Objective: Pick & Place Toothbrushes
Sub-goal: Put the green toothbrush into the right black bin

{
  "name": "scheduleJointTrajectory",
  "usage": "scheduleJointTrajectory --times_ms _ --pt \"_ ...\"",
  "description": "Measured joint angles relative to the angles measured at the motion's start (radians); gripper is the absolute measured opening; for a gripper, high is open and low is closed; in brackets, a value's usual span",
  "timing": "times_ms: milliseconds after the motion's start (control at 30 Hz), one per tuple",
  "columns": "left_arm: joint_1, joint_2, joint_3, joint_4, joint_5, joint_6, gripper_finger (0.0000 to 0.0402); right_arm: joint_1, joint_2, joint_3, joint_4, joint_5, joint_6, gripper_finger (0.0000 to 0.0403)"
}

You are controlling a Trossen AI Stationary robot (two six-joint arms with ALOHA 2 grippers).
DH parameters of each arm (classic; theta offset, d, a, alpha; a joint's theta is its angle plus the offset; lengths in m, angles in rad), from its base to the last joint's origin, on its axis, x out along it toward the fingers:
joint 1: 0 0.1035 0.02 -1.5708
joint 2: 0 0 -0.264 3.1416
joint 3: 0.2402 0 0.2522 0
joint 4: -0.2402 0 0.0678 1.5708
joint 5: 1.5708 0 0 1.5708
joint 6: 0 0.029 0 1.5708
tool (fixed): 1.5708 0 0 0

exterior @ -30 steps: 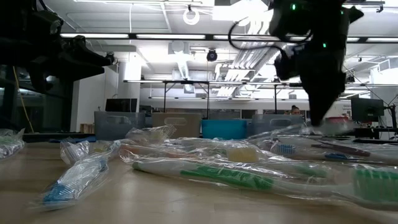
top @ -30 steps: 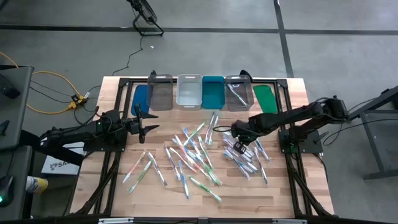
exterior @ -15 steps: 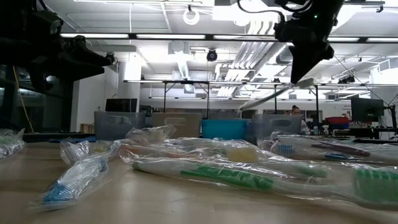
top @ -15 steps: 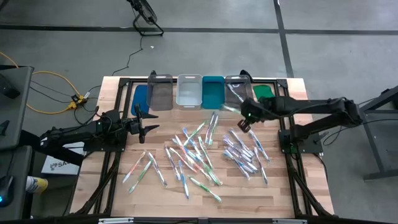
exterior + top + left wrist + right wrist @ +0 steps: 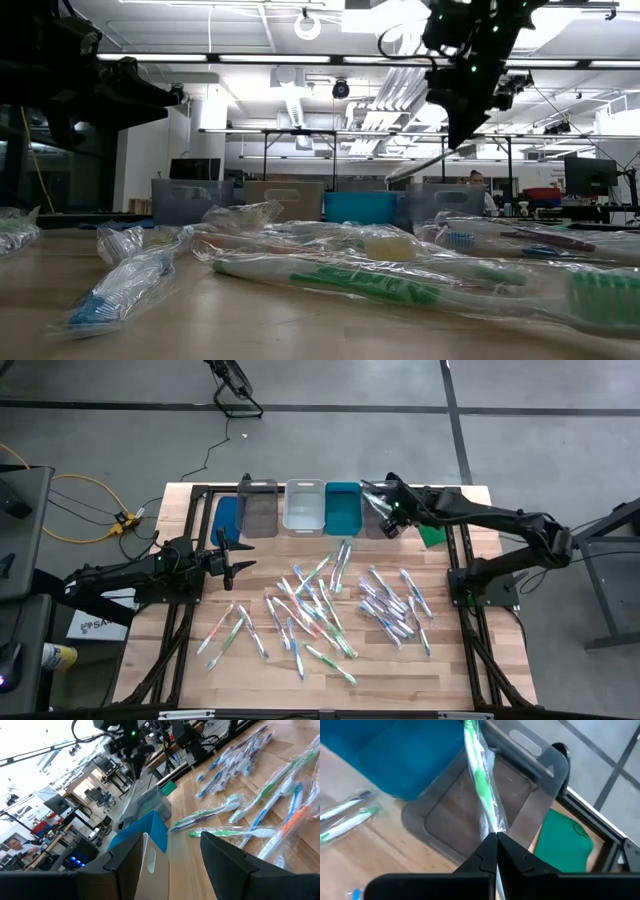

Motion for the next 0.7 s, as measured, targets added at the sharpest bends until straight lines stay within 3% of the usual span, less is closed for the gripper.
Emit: scheduleJointTrajectory --times_ms 700 --pt "0.0 0.0 0.0 0.0 0.0 0.0 0.0193 -0.127 0.268 0.0 0.197 -0.011 0.035 0.0002"
